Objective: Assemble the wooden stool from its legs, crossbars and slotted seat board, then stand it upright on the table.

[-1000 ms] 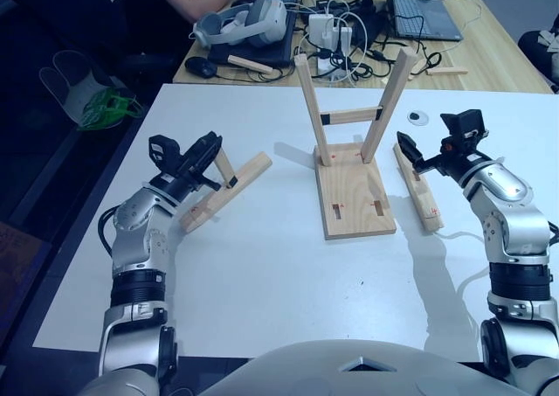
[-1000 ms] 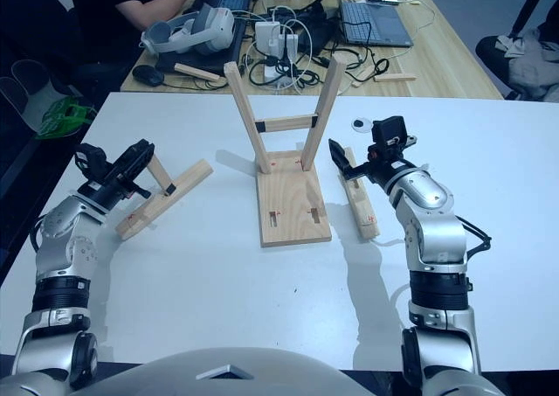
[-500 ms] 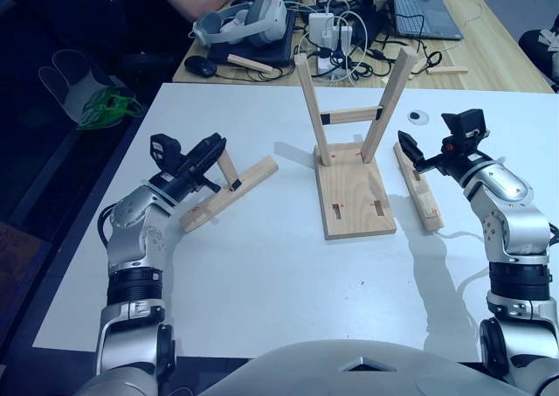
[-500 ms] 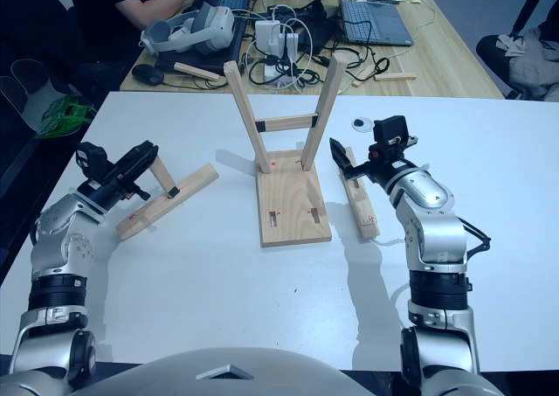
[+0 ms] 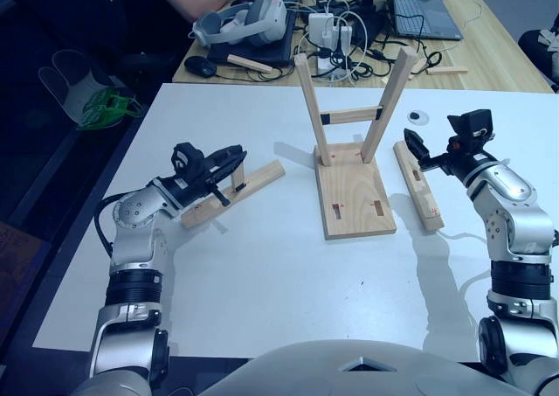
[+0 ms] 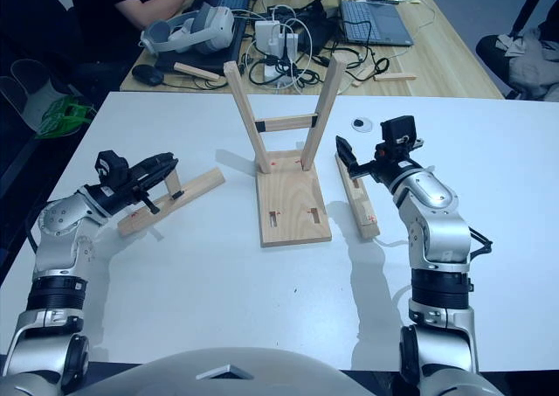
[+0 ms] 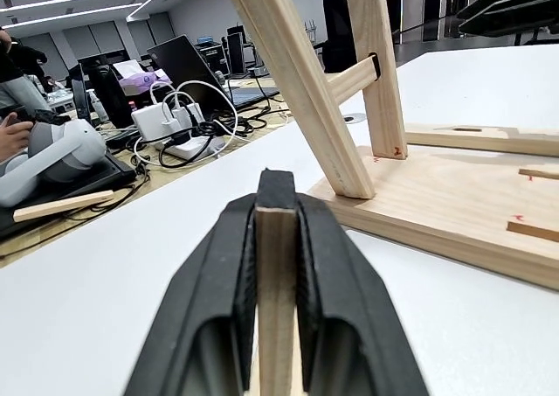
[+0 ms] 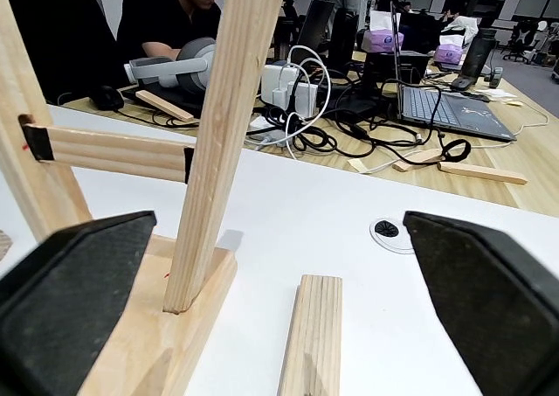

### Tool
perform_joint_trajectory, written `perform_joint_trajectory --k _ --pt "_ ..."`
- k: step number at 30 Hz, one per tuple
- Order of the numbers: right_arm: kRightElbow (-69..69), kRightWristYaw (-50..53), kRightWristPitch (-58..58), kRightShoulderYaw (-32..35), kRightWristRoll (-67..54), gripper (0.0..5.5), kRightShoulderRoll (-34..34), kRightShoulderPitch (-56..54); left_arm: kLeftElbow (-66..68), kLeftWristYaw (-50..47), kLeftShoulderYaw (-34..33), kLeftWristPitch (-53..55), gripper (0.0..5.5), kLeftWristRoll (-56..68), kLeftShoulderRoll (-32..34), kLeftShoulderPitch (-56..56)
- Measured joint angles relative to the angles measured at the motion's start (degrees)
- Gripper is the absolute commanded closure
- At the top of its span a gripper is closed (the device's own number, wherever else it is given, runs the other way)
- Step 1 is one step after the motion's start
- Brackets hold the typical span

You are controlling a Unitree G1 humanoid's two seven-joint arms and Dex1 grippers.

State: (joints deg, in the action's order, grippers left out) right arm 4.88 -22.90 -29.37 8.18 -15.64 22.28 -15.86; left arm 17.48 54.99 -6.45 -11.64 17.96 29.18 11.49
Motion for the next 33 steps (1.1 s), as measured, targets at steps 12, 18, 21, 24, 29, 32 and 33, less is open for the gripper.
perform_joint_trajectory --k 12,18,21,24,29,32,33 --pt "-1.7 0.96 -1.21 0.47 -1.04 0.1 0.06 -2.12 6.44 -0.51 1.09 -3.31 5.1 1.26 -3.17 2.61" --pt "-2.51 0.95 -1.19 0.82 -1.42 0.1 0.05 -2.51 12.29 -0.54 1.72 -4.19 5.1 1.2 -5.11 6.71" --pt "-2.96 0.99 -1.21 1.64 -2.61 0.1 -0.26 -3.13 15.01 -2.25 1.5 -5.0 5.1 1.23 -7.23 8.51" --pt "-3.58 1.04 -1.21 2.06 -3.17 0.1 -0.96 -4.18 15.6 -5.13 0.49 -6.01 5.1 1.32 -8.98 8.58" --pt "-5.73 1.09 -1.08 2.63 -3.23 0.1 -1.01 -4.81 11.52 -10.01 -0.94 -8.4 5.1 1.78 -11.05 3.37" --pt "-7.01 1.29 -1.04 3.59 -3.64 0.1 -1.13 -4.9 7.88 -11.97 -0.83 -8.82 5.1 1.79 -11.81 -0.29" --pt "-7.22 1.3 -1.04 3.92 -3.7 0.1 -1.17 -4.91 7.18 -12.32 -0.75 -8.82 5.1 1.78 -11.95 -0.92"
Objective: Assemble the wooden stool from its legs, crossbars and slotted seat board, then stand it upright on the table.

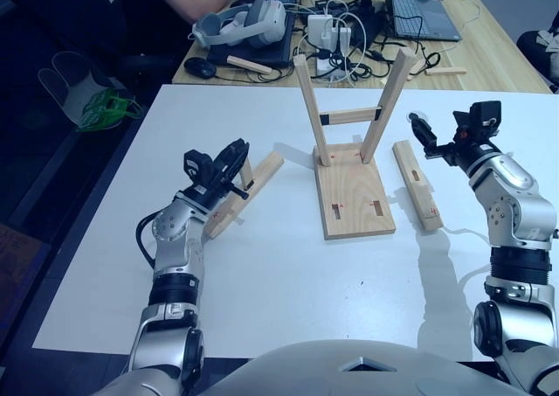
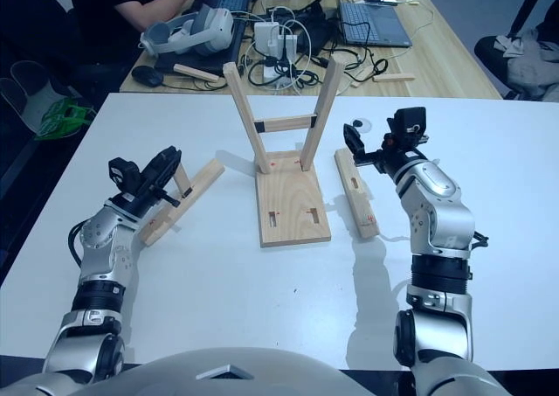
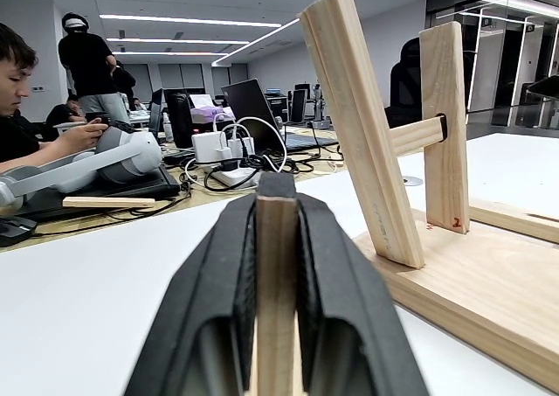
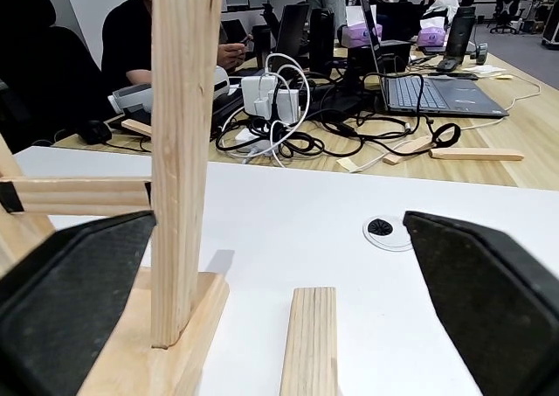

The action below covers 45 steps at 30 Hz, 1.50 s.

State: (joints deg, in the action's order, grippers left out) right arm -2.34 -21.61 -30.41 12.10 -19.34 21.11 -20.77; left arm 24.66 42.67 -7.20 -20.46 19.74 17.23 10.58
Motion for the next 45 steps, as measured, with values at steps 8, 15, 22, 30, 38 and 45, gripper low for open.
perform_joint_trajectory --k 8,15,22,30,38,45 --pt "-0.84 0.11 0.01 0.44 -0.08 0.1 -0.45 -0.16 -2.43 -3.07 0.65 0.01 4.73 -0.27 -0.84 -1.62" --pt "-0.85 0.83 0.01 0.76 -0.65 0.1 -0.61 -0.19 -11.81 -8.96 -0.28 8.46 3.71 -1.03 -0.58 -1.14" --pt "-0.6 2.22 -0.11 2.3 -1.75 0.1 -0.95 0.18 -29.21 -15.02 0.02 26.19 2.92 -1.17 4.45 10.49" --pt "-0.38 3.25 -0.13 2.61 -2.26 0.1 -2.39 0.19 -25.24 -18.21 5.07 47.14 2.92 -5.28 8.96 23.13" --pt "0.24 3.52 -0.82 2.59 -2.42 0.1 -2.75 0.17 -19.85 -20.02 6.66 44.08 2.92 -8.93 7.99 11.92" --pt "0.29 3.55 -1.3 2.65 -2.91 0.1 -2.75 0.17 -20.99 -19.86 6.15 45.39 2.92 -8.87 7.32 13.35"
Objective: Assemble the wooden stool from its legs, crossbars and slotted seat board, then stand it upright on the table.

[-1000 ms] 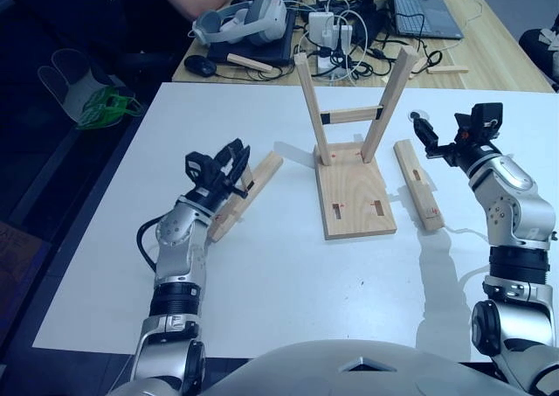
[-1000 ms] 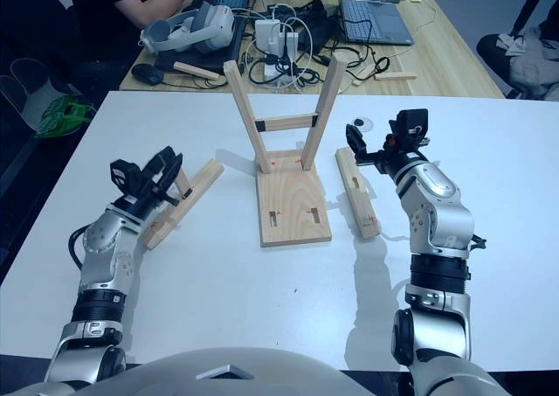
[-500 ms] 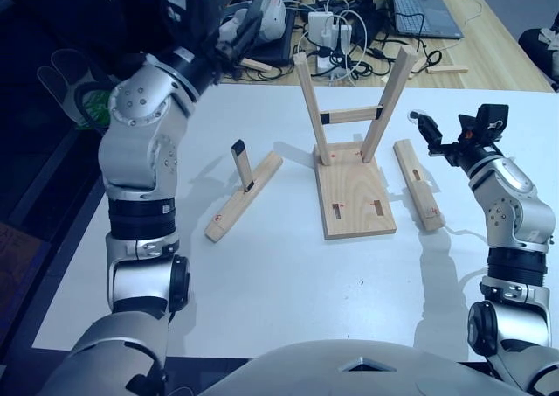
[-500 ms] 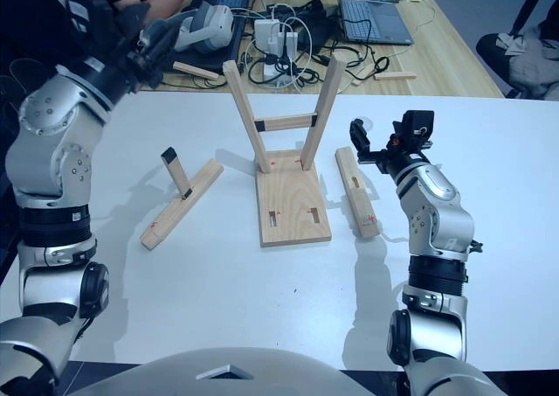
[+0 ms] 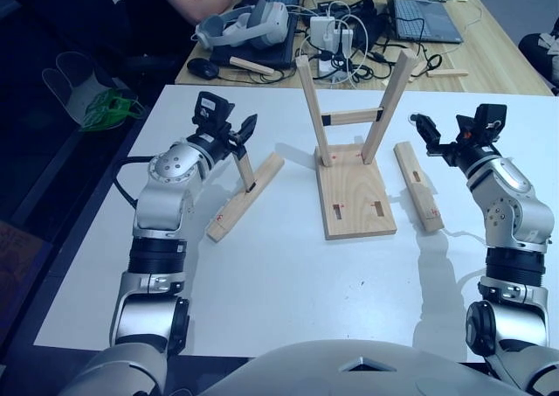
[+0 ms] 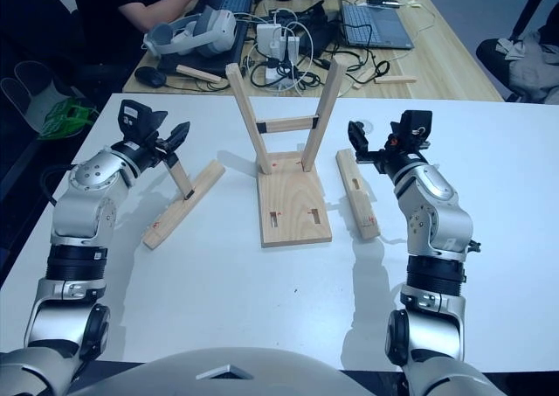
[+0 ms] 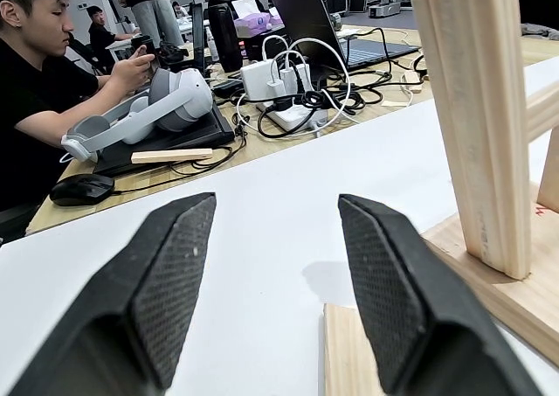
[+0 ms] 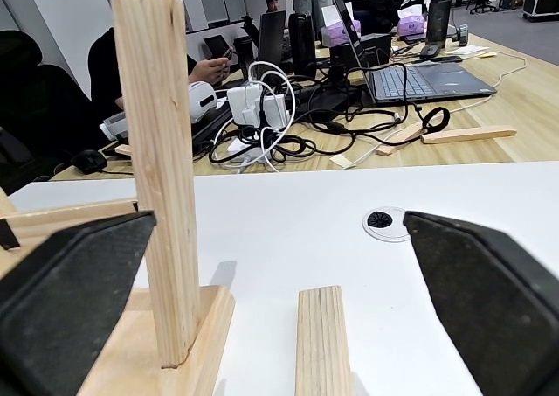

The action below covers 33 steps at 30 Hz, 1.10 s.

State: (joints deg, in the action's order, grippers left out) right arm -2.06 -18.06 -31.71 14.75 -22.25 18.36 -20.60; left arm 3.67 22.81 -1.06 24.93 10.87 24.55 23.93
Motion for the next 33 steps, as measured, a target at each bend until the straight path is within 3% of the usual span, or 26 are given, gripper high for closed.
perform_joint_trajectory --k 11,18,23,33 --pt "-0.06 0.16 -0.51 0.1 -0.79 0.1 -0.01 0.0 -3.33 0.43 -4.46 7.42 2.92 2.97 1.91 15.55" --pt "-0.06 0.18 -1.21 -0.01 -0.98 0.1 -0.01 -0.02 -6.6 -4.6 -4.99 13.23 2.92 8.49 -9.31 6.8" --pt "-0.39 0.09 -1.28 -0.22 -0.96 0.1 -0.02 -0.16 -0.55 -7.16 -4.55 5.42 2.92 3.57 -7.68 0.72" --pt "-1.11 0.13 -1.07 -0.11 -0.95 0.1 -0.02 -0.19 0.53 -7.18 -5.72 4.81 2.92 4.22 -8.47 2.64"
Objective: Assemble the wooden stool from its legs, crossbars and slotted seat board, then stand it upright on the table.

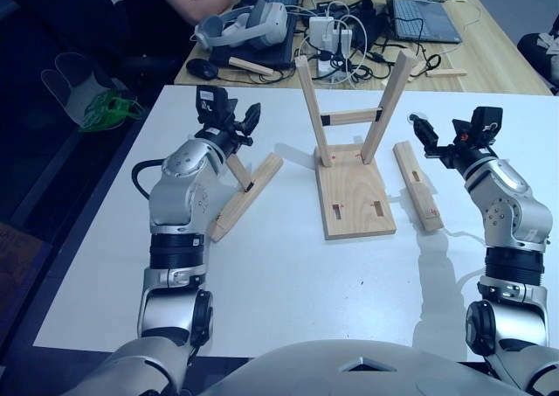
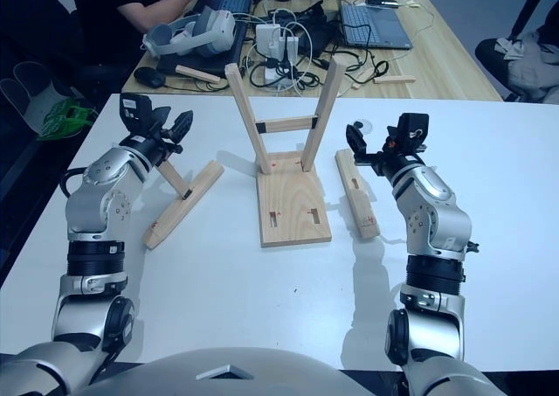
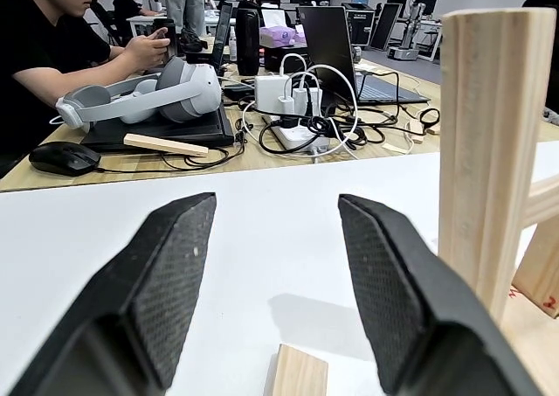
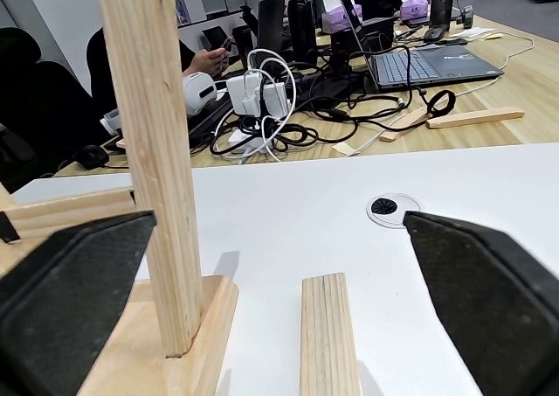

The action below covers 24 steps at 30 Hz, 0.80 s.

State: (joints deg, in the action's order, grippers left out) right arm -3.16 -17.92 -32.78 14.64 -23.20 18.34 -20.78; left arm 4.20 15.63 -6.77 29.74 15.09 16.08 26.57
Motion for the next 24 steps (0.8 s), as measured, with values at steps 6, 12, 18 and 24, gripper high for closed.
perform_joint_trajectory --k 6,12,18,24 --pt "0.05 0.68 0.02 0.23 -0.05 0.1 -0.16 0.0 -3.31 -1.2 -3.62 5.36 2.92 4.18 -0.22 8.05" --pt "0.63 1.15 0.01 0.34 -0.2 0.1 -0.5 0.0 -7.43 -1.9 -6.16 9.56 2.92 7.04 0.58 11.86" --pt "0.72 1.18 -0.02 0.28 -0.55 0.1 -0.53 0.0 -5.09 -4.3 -4.11 9.39 2.92 6.88 -5.72 0.97" --pt "0.51 1.18 0.0 0.2 -0.54 0.1 -0.53 -0.19 -0.94 -5.06 -3.36 4.18 2.92 4.68 -5.93 1.61"
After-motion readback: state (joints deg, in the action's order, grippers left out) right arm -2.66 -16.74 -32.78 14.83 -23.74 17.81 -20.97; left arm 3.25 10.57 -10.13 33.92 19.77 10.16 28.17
